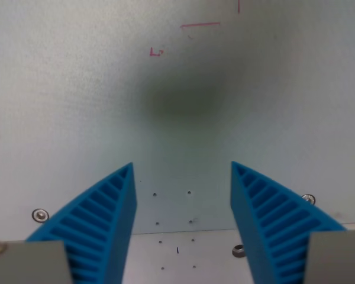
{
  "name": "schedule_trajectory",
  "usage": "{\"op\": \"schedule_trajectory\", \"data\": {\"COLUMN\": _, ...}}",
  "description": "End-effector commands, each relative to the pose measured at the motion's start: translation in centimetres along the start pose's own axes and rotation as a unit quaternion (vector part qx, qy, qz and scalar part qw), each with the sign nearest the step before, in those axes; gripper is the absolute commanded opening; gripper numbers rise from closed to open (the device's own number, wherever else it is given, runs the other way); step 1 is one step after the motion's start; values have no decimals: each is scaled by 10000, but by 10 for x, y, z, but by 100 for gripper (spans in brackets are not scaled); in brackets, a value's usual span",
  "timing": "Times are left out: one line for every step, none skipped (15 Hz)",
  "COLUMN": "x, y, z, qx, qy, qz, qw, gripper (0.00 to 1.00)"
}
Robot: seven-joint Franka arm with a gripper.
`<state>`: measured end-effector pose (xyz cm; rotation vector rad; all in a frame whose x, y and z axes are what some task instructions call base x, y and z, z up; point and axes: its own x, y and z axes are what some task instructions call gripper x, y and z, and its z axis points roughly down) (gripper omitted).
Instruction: Close gripper
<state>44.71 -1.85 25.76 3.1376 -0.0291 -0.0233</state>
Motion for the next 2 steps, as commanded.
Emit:
{"op": "schedule_trajectory", "data": {"x": 0, "y": 0, "z": -2, "qx": 0, "qy": 22, "qz": 0, "qw": 10000, "gripper": 0}}
{"op": "schedule_trajectory", "data": {"x": 0, "y": 0, "z": -2, "qx": 0, "qy": 22, "qz": 0, "qw": 10000, "gripper": 0}}
